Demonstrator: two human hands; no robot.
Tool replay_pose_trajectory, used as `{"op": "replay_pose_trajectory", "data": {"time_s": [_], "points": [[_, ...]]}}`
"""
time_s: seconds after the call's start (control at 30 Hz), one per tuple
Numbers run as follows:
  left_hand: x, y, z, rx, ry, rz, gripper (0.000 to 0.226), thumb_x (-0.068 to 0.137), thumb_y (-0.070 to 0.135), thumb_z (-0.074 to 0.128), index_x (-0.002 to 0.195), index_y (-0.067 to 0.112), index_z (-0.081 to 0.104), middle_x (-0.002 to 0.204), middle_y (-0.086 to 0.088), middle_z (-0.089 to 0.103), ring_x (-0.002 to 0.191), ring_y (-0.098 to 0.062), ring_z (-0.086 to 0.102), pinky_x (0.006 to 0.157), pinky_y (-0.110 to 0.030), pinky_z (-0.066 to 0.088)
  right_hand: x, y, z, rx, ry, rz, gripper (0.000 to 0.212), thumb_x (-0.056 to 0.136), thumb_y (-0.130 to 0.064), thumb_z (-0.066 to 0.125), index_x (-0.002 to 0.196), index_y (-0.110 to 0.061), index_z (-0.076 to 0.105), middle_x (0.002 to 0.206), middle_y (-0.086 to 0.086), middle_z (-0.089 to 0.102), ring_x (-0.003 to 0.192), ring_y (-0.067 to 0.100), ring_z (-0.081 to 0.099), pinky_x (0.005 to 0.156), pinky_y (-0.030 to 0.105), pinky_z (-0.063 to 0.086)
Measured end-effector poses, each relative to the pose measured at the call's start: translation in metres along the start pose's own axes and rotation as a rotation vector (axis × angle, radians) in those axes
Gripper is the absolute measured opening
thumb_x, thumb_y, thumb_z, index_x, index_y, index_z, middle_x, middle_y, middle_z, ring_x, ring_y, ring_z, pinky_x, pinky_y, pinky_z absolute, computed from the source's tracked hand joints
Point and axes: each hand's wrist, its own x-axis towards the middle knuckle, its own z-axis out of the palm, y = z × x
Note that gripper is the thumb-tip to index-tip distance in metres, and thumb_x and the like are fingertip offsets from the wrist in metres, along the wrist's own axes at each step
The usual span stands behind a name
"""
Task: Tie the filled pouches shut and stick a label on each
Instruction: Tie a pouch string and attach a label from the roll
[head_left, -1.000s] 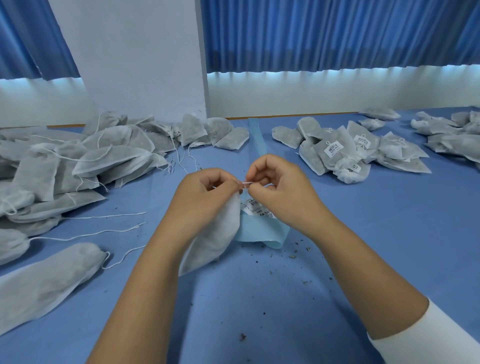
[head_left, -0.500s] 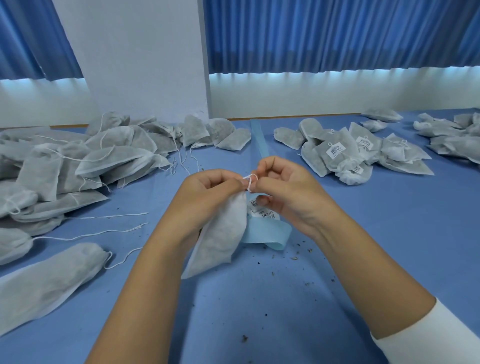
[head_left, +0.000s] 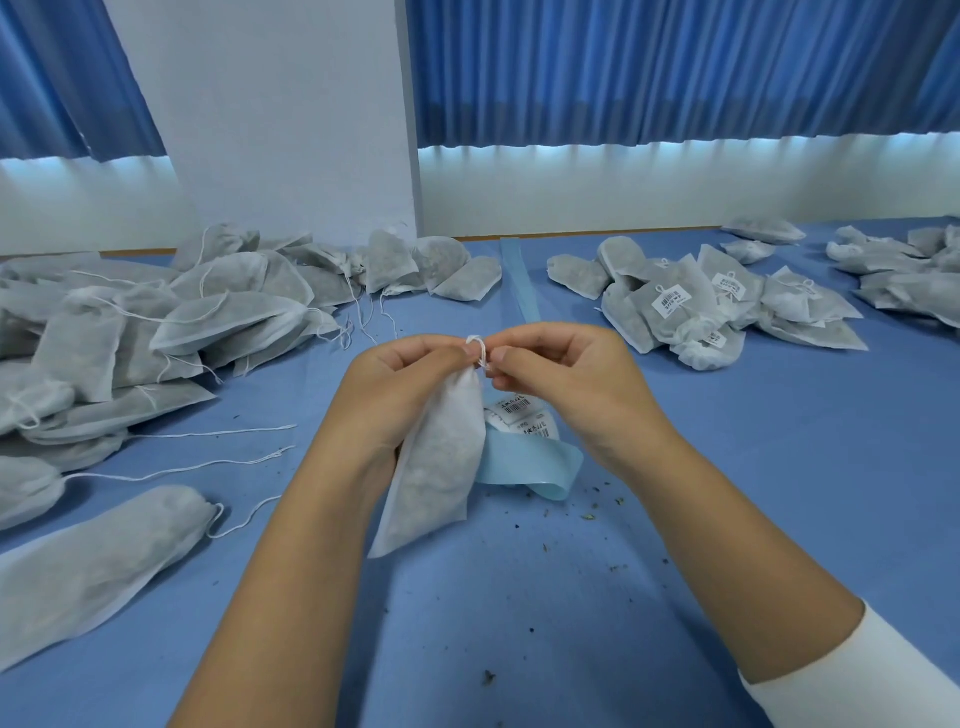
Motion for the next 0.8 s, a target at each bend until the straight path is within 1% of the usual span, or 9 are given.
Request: {"op": "replay_pose_trajectory", "data": {"time_s": [0.17, 0.27, 0.37, 0.43, 0.5, 0.6, 0.67, 0.73, 0.8], "points": [[-0.0008, 0.0011, -0.0011, -0.026, -0.018, -0.020, 0.008, 0.081, 0.022, 0.077, 0.074, 0.023, 0.081, 0.083, 0.002, 0.078, 0.076, -0.002, 0.070, 0.061, -0.011, 0.050, -0.0007, 0.0021, 0.0014, -0.048, 0.030, -0.057, 0.009, 0.080, -0.009, 0.078, 0.086, -0.016, 0.078, 0.082, 0.000, 0.077, 0.079, 0.009, 0.072, 0.075, 0.021, 0.056], [-0.0008, 0.0010, -0.0017, -0.028, -0.039, -0.047, 0.009, 0.082, 0.023, 0.076, 0.074, 0.024, 0.081, 0.084, 0.002, 0.078, 0.076, -0.003, 0.070, 0.062, -0.012, 0.051, 0.0003, 0.0035, 0.0015, -0.060, 0.062, -0.063, 0.008, 0.079, -0.009, 0.079, 0.085, -0.014, 0.078, 0.081, 0.001, 0.076, 0.077, 0.010, 0.072, 0.076, 0.023, 0.057], [-0.0009, 0.0014, -0.0014, -0.009, -0.067, -0.051, 0.011, 0.083, 0.024, 0.074, 0.075, 0.027, 0.082, 0.089, 0.004, 0.078, 0.081, -0.001, 0.071, 0.066, -0.012, 0.051, 0.0018, 0.0045, -0.0017, -0.050, 0.069, -0.022, 0.005, 0.082, -0.009, 0.076, 0.085, -0.011, 0.079, 0.079, 0.002, 0.076, 0.071, 0.010, 0.069, 0.072, 0.019, 0.056], [-0.0003, 0.0010, -0.0007, 0.011, -0.070, -0.046, 0.016, 0.085, 0.022, 0.072, 0.074, 0.029, 0.081, 0.091, 0.006, 0.078, 0.085, 0.000, 0.071, 0.072, -0.014, 0.049, 0.0026, 0.0053, -0.0030, 0.000, 0.065, 0.025, 0.005, 0.083, -0.009, 0.074, 0.087, -0.008, 0.078, 0.080, 0.005, 0.076, 0.071, 0.011, 0.068, 0.072, 0.018, 0.055], [0.0006, 0.0003, -0.0002, 0.047, -0.046, -0.047, 0.019, 0.087, 0.021, 0.071, 0.072, 0.028, 0.080, 0.091, 0.008, 0.078, 0.085, 0.001, 0.069, 0.072, -0.013, 0.048, 0.0037, 0.0055, -0.0037, 0.070, 0.067, 0.071, 0.007, 0.085, -0.008, 0.072, 0.089, -0.004, 0.077, 0.079, 0.006, 0.075, 0.070, 0.010, 0.067, 0.071, 0.017, 0.054], [0.0018, 0.0014, 0.0000, 0.079, -0.019, -0.093, 0.016, 0.091, 0.026, 0.066, 0.083, 0.021, 0.078, 0.091, 0.008, 0.078, 0.080, 0.002, 0.068, 0.061, -0.007, 0.047, 0.0053, 0.0046, -0.0059, 0.104, 0.068, 0.082, 0.007, 0.087, -0.007, 0.071, 0.090, -0.004, 0.075, 0.076, 0.003, 0.074, 0.068, 0.009, 0.067, 0.072, 0.017, 0.054], [0.0000, 0.0038, 0.0005, 0.039, -0.074, -0.172, 0.025, 0.098, 0.029, 0.056, 0.093, 0.015, 0.077, 0.093, 0.001, 0.078, 0.068, 0.000, 0.069, 0.051, -0.009, 0.046, 0.0054, 0.0040, -0.0065, 0.090, 0.068, 0.067, 0.005, 0.087, -0.007, 0.070, 0.089, -0.004, 0.074, 0.075, 0.001, 0.074, 0.067, 0.008, 0.066, 0.072, 0.017, 0.055], [-0.0031, 0.0060, 0.0015, 0.000, -0.155, -0.234, 0.033, 0.101, 0.025, 0.046, 0.096, 0.011, 0.076, 0.095, -0.007, 0.078, 0.054, -0.004, 0.065, 0.044, -0.011, 0.043, 0.0053, 0.0045, -0.0066, 0.035, 0.078, 0.040, 0.005, 0.087, -0.007, 0.070, 0.087, -0.005, 0.074, 0.075, 0.001, 0.073, 0.067, 0.009, 0.066, 0.073, 0.021, 0.057], [-0.0064, 0.0074, 0.0028, -0.045, -0.207, -0.274, 0.030, 0.099, 0.019, 0.047, 0.096, 0.008, 0.075, 0.094, -0.012, 0.077, 0.047, -0.007, 0.062, 0.042, -0.011, 0.041, 0.0049, 0.0046, -0.0062, -0.047, 0.081, 0.002, 0.005, 0.087, -0.007, 0.069, 0.086, -0.006, 0.074, 0.075, 0.004, 0.073, 0.069, 0.012, 0.067, 0.077, 0.027, 0.059]]}}
